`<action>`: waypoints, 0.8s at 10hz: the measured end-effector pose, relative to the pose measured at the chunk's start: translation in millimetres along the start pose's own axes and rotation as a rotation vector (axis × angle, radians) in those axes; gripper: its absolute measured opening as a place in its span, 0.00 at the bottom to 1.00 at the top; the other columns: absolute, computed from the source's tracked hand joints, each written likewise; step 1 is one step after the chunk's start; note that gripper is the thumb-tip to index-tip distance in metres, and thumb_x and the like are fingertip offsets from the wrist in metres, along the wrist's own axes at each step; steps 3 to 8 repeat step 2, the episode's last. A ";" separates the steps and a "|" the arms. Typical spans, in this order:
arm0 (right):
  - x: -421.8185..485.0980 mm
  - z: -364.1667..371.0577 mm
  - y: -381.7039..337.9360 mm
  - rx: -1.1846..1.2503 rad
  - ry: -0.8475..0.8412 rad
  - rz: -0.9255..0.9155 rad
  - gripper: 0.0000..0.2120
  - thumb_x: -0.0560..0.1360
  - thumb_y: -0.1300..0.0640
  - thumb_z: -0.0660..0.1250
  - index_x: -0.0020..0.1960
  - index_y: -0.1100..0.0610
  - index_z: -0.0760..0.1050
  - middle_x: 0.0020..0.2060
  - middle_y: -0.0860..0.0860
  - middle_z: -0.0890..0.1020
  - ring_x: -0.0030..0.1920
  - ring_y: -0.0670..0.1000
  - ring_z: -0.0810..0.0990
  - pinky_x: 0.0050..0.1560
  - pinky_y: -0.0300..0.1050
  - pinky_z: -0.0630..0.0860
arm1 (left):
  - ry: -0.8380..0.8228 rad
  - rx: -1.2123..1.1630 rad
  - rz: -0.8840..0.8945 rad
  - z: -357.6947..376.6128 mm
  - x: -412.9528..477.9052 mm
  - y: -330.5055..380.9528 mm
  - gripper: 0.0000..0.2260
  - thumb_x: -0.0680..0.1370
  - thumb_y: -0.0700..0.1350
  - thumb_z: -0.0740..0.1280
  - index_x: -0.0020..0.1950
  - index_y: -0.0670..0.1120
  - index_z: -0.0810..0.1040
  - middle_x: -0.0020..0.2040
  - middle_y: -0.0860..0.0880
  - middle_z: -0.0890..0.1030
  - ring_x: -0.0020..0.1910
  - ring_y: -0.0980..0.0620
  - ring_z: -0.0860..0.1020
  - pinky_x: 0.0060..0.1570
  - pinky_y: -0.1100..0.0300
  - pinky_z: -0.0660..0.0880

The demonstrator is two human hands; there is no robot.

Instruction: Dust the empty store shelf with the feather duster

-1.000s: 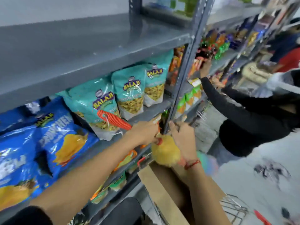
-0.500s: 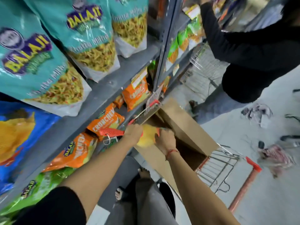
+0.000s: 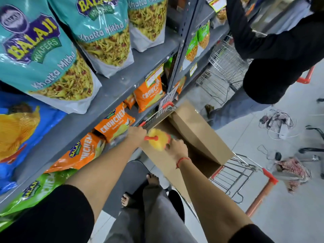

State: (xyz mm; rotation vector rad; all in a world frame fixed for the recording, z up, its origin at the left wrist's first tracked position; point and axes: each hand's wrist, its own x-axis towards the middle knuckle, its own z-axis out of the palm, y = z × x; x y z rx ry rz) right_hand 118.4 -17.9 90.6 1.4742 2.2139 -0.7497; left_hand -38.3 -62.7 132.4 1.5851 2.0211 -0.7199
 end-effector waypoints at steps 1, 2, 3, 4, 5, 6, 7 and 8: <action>-8.8 -8.1 -14.2 -0.015 0.040 -0.048 0.14 0.78 0.54 0.58 0.58 0.62 0.73 0.55 0.62 0.78 0.58 0.62 0.74 0.54 0.52 0.73 | 0.085 -0.022 -0.031 -3.7 -15.9 -13.2 0.12 0.80 0.41 0.60 0.61 0.43 0.78 0.60 0.45 0.79 0.61 0.45 0.77 0.56 0.54 0.74; -12.3 -14.6 -27.9 -0.037 0.091 -0.107 0.13 0.78 0.54 0.59 0.55 0.63 0.74 0.53 0.62 0.79 0.55 0.62 0.75 0.51 0.52 0.74 | 0.160 -0.011 -0.062 -4.0 -26.4 -19.9 0.14 0.78 0.38 0.62 0.63 0.41 0.77 0.62 0.43 0.76 0.64 0.44 0.73 0.58 0.52 0.73; -12.3 -14.6 -27.9 -0.037 0.091 -0.107 0.13 0.78 0.54 0.59 0.55 0.63 0.74 0.53 0.62 0.79 0.55 0.62 0.75 0.51 0.52 0.74 | 0.160 -0.011 -0.062 -4.0 -26.4 -19.9 0.14 0.78 0.38 0.62 0.63 0.41 0.77 0.62 0.43 0.76 0.64 0.44 0.73 0.58 0.52 0.73; -12.3 -14.6 -27.9 -0.037 0.091 -0.107 0.13 0.78 0.54 0.59 0.55 0.63 0.74 0.53 0.62 0.79 0.55 0.62 0.75 0.51 0.52 0.74 | 0.160 -0.011 -0.062 -4.0 -26.4 -19.9 0.14 0.78 0.38 0.62 0.63 0.41 0.77 0.62 0.43 0.76 0.64 0.44 0.73 0.58 0.52 0.73; -12.3 -14.6 -27.9 -0.037 0.091 -0.107 0.13 0.78 0.54 0.59 0.55 0.63 0.74 0.53 0.62 0.79 0.55 0.62 0.75 0.51 0.52 0.74 | 0.160 -0.011 -0.062 -4.0 -26.4 -19.9 0.14 0.78 0.38 0.62 0.63 0.41 0.77 0.62 0.43 0.76 0.64 0.44 0.73 0.58 0.52 0.73; -12.3 -14.6 -27.9 -0.037 0.091 -0.107 0.13 0.78 0.54 0.59 0.55 0.63 0.74 0.53 0.62 0.79 0.55 0.62 0.75 0.51 0.52 0.74 | 0.160 -0.011 -0.062 -4.0 -26.4 -19.9 0.14 0.78 0.38 0.62 0.63 0.41 0.77 0.62 0.43 0.76 0.64 0.44 0.73 0.58 0.52 0.73; -12.3 -14.6 -27.9 -0.037 0.091 -0.107 0.13 0.78 0.54 0.59 0.55 0.63 0.74 0.53 0.62 0.79 0.55 0.62 0.75 0.51 0.52 0.74 | 0.160 -0.011 -0.062 -4.0 -26.4 -19.9 0.14 0.78 0.38 0.62 0.63 0.41 0.77 0.62 0.43 0.76 0.64 0.44 0.73 0.58 0.52 0.73; -12.3 -14.6 -27.9 -0.037 0.091 -0.107 0.13 0.78 0.54 0.59 0.55 0.63 0.74 0.53 0.62 0.79 0.55 0.62 0.75 0.51 0.52 0.74 | 0.160 -0.011 -0.062 -4.0 -26.4 -19.9 0.14 0.78 0.38 0.62 0.63 0.41 0.77 0.62 0.43 0.76 0.64 0.44 0.73 0.58 0.52 0.73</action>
